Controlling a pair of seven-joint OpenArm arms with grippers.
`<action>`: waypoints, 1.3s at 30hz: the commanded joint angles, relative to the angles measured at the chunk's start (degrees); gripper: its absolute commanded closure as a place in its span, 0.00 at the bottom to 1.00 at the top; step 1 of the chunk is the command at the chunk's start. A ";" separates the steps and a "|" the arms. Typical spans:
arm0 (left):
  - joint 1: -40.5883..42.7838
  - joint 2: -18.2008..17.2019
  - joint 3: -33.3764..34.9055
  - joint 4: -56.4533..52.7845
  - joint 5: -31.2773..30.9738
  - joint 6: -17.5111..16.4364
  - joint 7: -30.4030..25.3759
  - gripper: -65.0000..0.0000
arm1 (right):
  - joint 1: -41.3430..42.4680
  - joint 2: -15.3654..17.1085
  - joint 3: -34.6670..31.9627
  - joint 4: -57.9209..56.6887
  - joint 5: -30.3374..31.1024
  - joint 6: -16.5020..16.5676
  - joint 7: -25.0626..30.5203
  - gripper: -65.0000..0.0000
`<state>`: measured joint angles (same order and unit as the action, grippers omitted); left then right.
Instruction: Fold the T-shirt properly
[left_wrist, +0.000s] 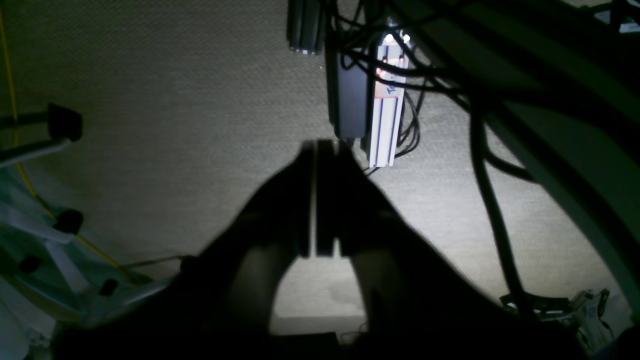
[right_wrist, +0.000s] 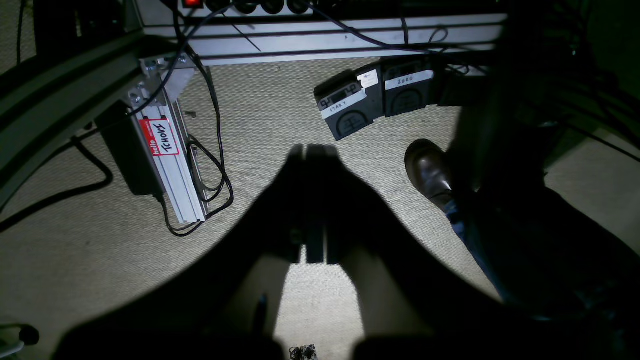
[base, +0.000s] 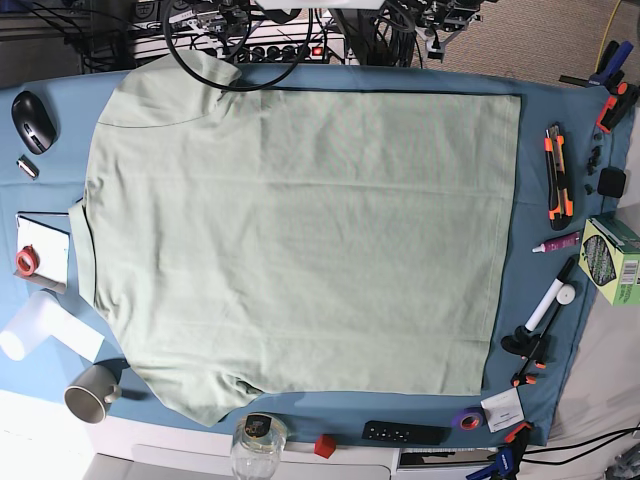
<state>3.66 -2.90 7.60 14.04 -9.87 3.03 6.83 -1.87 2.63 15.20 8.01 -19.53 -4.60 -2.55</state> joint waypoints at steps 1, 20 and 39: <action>0.15 -0.17 0.15 0.33 -0.02 0.15 0.20 1.00 | 0.26 0.24 -0.15 0.31 -0.07 -0.44 0.22 1.00; 0.13 -0.17 0.15 1.25 -0.83 0.17 0.20 1.00 | 0.26 0.22 -0.15 0.28 -0.04 -0.39 0.66 1.00; 0.33 -0.94 0.15 1.38 -2.91 0.68 -1.53 1.00 | -2.03 0.28 -0.15 3.85 -0.09 -0.42 5.22 1.00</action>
<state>3.86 -3.60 7.75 15.14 -12.75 3.42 5.34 -3.70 2.68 15.20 11.70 -19.62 -4.73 2.22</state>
